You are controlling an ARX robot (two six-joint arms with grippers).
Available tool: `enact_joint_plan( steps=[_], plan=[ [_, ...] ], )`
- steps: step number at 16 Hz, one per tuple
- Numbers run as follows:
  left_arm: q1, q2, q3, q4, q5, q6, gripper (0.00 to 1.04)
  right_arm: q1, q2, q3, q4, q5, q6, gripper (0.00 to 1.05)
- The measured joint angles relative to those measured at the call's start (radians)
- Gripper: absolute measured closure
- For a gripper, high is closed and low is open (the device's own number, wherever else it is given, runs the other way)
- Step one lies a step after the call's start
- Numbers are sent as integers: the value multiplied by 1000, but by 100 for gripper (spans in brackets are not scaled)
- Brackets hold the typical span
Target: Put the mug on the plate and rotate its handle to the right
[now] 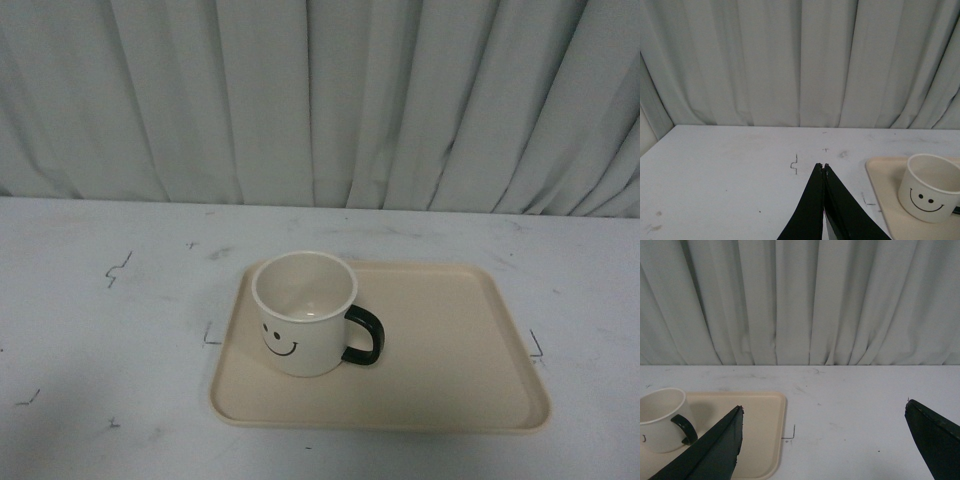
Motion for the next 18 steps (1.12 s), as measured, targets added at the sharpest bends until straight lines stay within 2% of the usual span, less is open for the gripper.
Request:
enact_joint_plan(
  steps=[3, 5, 9, 14, 15, 17, 18],
  plan=[
    [0, -49, 0, -48, 0, 0, 103, 0, 0, 0, 0, 0, 0, 6],
    [0, -196, 0, -237, 0, 0, 103, 0, 0, 0, 0, 0, 0, 6],
    [0, -215, 0, -225, 0, -2, 101, 0, 0, 0, 0, 0, 0, 6],
    [0, -215, 0, -227, 0, -2, 41, -2, 1, 0, -6, -7, 4, 6],
    [0, -215, 0, -227, 0, -2, 29, -53, 77, 18, -21, -137, 58, 6],
    [0, -215, 0, -227, 0, -1, 6, -44, 334, 71, 194, -182, 141, 6],
    [0, -215, 0, -227, 0, -1, 7, -18, 483, 118, 332, -158, 177, 6]
  ],
)
